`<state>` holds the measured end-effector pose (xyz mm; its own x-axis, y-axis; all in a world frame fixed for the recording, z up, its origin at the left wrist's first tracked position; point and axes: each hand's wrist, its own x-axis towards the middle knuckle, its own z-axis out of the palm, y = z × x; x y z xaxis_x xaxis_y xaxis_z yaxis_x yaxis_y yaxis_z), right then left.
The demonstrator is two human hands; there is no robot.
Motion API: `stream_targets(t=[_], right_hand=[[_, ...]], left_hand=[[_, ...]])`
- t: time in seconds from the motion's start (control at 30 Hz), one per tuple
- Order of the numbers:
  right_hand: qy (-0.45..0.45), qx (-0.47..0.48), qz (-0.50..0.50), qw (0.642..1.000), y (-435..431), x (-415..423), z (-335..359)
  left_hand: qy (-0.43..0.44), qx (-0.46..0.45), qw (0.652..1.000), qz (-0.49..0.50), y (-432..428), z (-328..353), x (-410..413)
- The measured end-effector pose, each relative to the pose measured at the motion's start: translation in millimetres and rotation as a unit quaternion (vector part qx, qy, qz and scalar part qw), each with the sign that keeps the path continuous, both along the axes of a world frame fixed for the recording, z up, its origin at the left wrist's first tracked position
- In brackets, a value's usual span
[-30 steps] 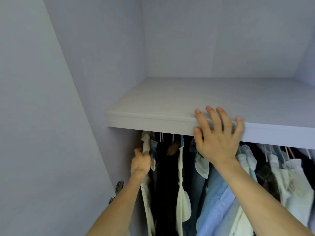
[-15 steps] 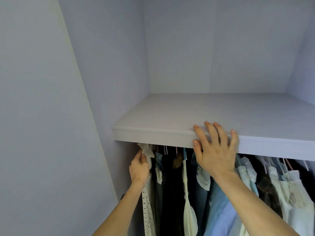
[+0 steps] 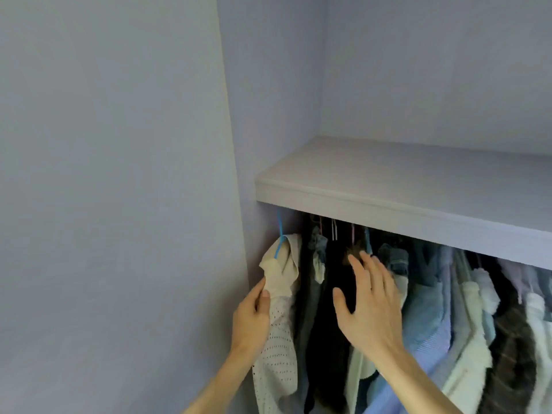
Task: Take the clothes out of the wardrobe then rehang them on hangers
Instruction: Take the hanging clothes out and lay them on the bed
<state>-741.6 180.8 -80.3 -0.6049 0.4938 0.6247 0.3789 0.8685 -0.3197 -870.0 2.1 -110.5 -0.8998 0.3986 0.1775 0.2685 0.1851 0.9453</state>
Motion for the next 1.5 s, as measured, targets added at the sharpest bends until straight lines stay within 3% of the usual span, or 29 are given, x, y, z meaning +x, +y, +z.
stream_targets(t=[0.07,0.13,0.27,0.5,0.7,0.9,1.0,1.17,1.27,1.4,1.5], right_hand=[[-0.045,-0.183,0.092,0.978,-28,-6,-17],[-0.077,-0.341,0.182,0.919,-55,-14,-30],[-0.120,-0.469,0.307,0.819,-109,-25,-48],[-0.169,-0.577,0.393,0.696,-222,11,-80],[-0.239,-0.588,0.515,0.576,-329,83,-81],[-0.351,-0.571,0.582,0.461,-416,128,-86],[-0.355,-0.530,0.617,0.460,-460,145,-84],[-0.319,-0.466,0.644,0.516,-511,153,-81],[-0.307,-0.457,0.645,0.530,-523,139,-81],[-0.293,-0.455,0.603,0.586,-522,95,-96],[-0.332,-0.453,0.543,0.625,-521,54,-124]], left_hand=[[-0.020,-0.001,1.000,0.005,-28,-11,20],[-0.048,-0.005,0.999,0.010,-59,-19,44],[-0.035,-0.076,0.995,0.052,-120,-29,106],[-0.069,-0.122,0.970,0.201,-230,-32,231],[-0.078,-0.317,0.894,0.306,-315,-26,320],[-0.120,-0.261,0.878,0.382,-373,-23,361],[-0.139,-0.234,0.867,0.417,-402,-22,368],[-0.161,-0.156,0.850,0.477,-442,-14,372],[-0.205,-0.082,0.833,0.507,-460,-10,373],[-0.230,-0.041,0.823,0.518,-476,-14,371],[-0.233,-0.031,0.816,0.528,-483,-13,363]])
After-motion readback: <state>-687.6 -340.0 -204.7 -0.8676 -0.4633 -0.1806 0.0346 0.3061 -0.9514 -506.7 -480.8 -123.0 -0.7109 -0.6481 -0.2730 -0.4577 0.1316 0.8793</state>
